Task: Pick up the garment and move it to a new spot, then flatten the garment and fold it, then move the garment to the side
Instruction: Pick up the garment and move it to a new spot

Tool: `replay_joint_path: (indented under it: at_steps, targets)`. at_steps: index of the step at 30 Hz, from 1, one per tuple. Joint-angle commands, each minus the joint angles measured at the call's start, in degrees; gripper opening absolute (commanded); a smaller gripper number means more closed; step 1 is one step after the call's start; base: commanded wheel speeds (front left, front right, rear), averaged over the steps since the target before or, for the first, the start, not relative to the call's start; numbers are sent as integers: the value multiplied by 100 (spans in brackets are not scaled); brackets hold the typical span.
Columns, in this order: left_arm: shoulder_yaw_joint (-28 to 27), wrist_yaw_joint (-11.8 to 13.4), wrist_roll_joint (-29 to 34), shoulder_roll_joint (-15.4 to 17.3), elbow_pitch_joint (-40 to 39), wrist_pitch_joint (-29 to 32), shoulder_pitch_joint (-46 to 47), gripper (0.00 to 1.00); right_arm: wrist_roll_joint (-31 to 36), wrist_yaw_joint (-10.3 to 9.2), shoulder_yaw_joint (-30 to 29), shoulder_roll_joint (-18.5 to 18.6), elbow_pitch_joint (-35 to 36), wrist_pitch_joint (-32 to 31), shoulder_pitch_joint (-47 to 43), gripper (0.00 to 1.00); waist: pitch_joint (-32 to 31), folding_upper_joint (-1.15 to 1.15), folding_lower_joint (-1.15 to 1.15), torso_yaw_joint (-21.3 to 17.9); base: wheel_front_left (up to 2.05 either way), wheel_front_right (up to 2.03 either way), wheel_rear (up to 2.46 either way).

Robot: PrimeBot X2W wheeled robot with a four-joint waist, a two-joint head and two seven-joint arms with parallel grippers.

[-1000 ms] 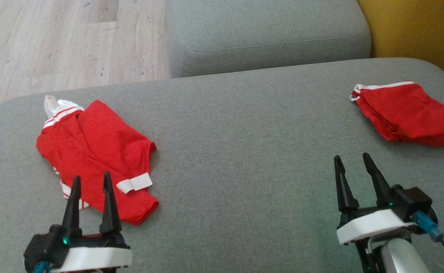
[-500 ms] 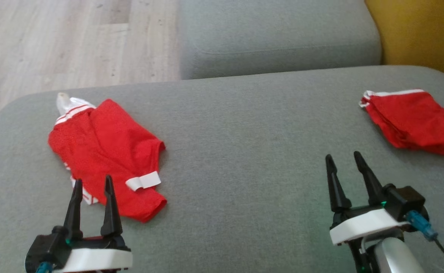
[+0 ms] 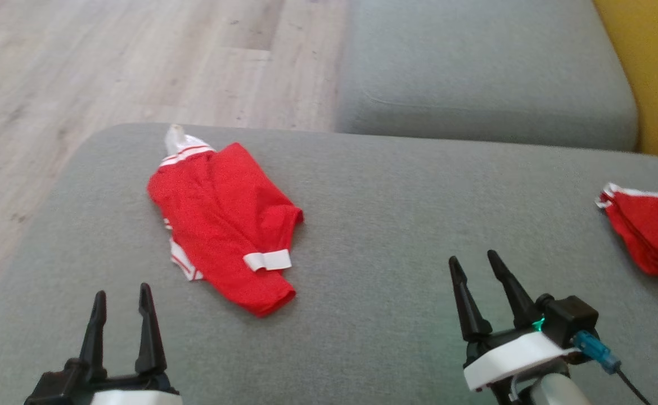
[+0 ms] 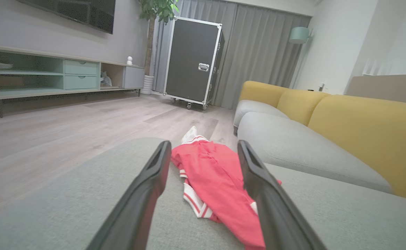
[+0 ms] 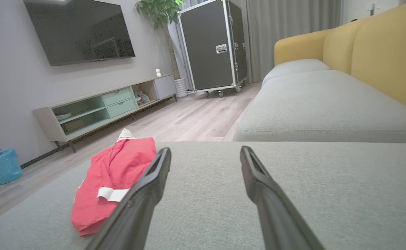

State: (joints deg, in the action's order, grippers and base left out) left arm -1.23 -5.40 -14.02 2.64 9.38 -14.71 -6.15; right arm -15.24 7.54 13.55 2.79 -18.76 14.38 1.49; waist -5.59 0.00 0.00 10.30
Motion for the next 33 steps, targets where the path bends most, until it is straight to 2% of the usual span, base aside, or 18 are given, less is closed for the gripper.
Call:
replay_joint_path:
  at_steps: [1, 11, 16, 20, 21, 23, 24, 26, 30, 33]
  targets:
    - [-226, -23, 71, 23, -166, -29, 204, 100, -54, -5, 162, 9, 156, 62, 117, 100, -86, 0, 0, 170, 0, 0, 0]
    - [-324, -97, 186, 53, -108, -29, 231, 100, -103, -5, 243, 9, 130, 62, 112, 100, 29, 0, 0, 239, 0, 0, 0]
    - [-102, -160, 218, 340, 213, 51, 693, 100, -44, -5, 153, 9, 162, 62, 198, 100, 307, 0, 0, 86, 0, 0, 0]
    - [411, -198, 136, 689, 525, 688, 1346, 100, 46, -5, 7, 9, 223, 62, 342, 100, 641, 0, 0, -43, 0, 0, 0]
    - [411, -198, 136, 689, 525, 688, 1346, 100, 46, -5, 7, 9, 223, 62, 342, 100, 641, 0, 0, -43, 0, 0, 0]
    - [928, -204, -12, 908, 652, 1165, 1668, 100, 77, -5, -68, 9, 247, 62, 412, 100, 798, 0, 0, -102, 0, 0, 0]
    - [1372, -206, -227, 1128, 750, 1537, 1976, 100, 104, -5, -117, 9, 276, 62, 480, 100, 947, 0, 0, -160, 0, 0, 0]
    - [1791, -207, -482, 1312, 845, 1863, 2240, 100, 125, -5, -140, 9, 302, 62, 551, 100, 1090, 0, 0, -222, 0, 0, 0]
    - [2391, -207, -929, 1566, 1092, 2300, 2645, 100, 154, -5, -172, 9, 349, 62, 677, 100, 1334, 0, 0, -342, 0, 0, 0]
    - [2586, -208, -1133, 1649, 1399, 2536, 2858, 100, 156, -5, -192, 9, 369, 62, 760, 100, 1463, 0, 0, -423, 0, 0, 0]
